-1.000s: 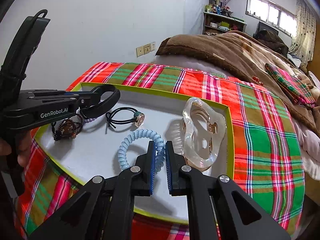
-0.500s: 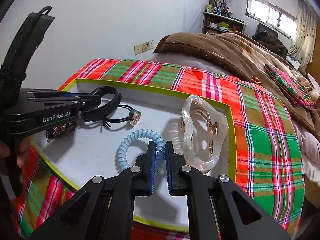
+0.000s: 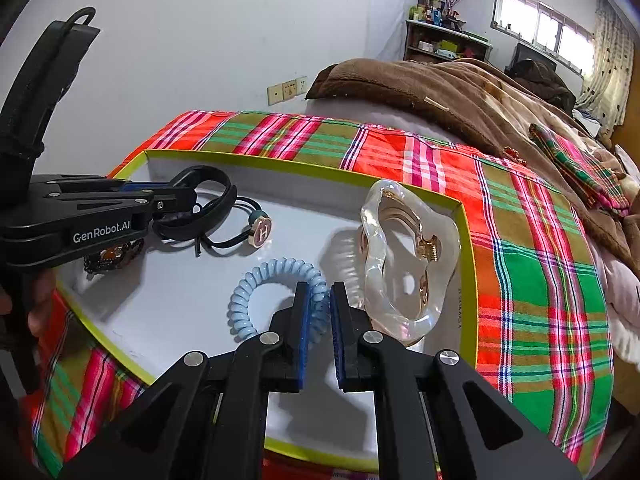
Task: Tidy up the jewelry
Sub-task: 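Open left tool releasing the black band while right tool releases the blue coil tie, then grasp the gold hairpin with left tool while right tool grasps the bear-charm hair tie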
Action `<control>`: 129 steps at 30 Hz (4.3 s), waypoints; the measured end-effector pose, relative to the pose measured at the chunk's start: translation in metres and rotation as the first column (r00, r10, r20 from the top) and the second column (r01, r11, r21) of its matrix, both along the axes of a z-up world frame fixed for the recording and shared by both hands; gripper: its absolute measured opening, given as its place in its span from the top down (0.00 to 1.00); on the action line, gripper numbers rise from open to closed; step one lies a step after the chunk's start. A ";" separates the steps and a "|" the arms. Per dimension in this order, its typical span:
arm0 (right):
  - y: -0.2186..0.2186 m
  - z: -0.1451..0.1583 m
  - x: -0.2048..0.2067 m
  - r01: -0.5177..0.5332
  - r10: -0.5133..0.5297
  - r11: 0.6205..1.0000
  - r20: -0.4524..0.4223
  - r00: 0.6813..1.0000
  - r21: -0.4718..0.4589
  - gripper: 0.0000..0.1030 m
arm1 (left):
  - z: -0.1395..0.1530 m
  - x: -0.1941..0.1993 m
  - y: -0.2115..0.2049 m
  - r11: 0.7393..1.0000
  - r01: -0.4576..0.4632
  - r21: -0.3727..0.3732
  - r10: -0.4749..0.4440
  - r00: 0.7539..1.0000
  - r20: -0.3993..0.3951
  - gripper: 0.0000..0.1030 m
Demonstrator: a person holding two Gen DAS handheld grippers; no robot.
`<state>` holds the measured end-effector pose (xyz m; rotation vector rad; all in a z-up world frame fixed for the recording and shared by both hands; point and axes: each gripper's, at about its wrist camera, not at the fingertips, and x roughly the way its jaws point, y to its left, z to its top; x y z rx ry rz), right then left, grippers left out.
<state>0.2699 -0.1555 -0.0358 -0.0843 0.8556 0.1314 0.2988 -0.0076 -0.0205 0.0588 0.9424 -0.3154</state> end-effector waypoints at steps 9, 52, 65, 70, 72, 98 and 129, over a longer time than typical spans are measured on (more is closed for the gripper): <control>0.000 -0.001 0.000 0.004 -0.004 1.000 0.000 1.000 0.006 0.90 | -0.002 -0.002 0.000 1.000 -0.005 0.007 0.005 1.000 -0.002 0.66; -0.012 0.037 -0.073 0.016 -0.024 0.996 0.091 0.996 0.090 0.70 | 0.044 -0.098 0.011 0.999 -0.013 -0.041 0.016 0.995 0.094 0.47; -0.023 0.035 -0.136 -0.006 -0.006 0.989 0.080 0.997 0.149 0.69 | 0.035 -0.163 0.017 0.996 -0.003 -0.089 0.011 0.996 0.087 0.46; -0.025 0.022 -0.157 -0.023 0.016 0.976 0.037 0.999 0.216 0.61 | 0.027 -0.180 0.024 0.994 -0.020 -0.109 0.028 0.997 0.069 0.46; -0.021 0.016 -0.162 -0.038 0.034 0.974 0.020 0.999 0.224 0.61 | 0.024 -0.184 0.027 0.993 -0.034 -0.113 0.040 0.997 0.059 0.45; 0.049 -0.012 -0.178 -0.179 0.182 0.982 -0.037 0.983 0.060 0.56 | 0.020 -0.200 0.049 0.989 -0.063 -0.131 0.070 0.996 0.048 0.44; -0.017 0.018 -0.192 -0.050 0.043 0.994 0.079 0.996 0.094 0.78 | 0.006 -0.182 -0.017 0.990 0.051 -0.131 -0.054 0.998 -0.022 0.44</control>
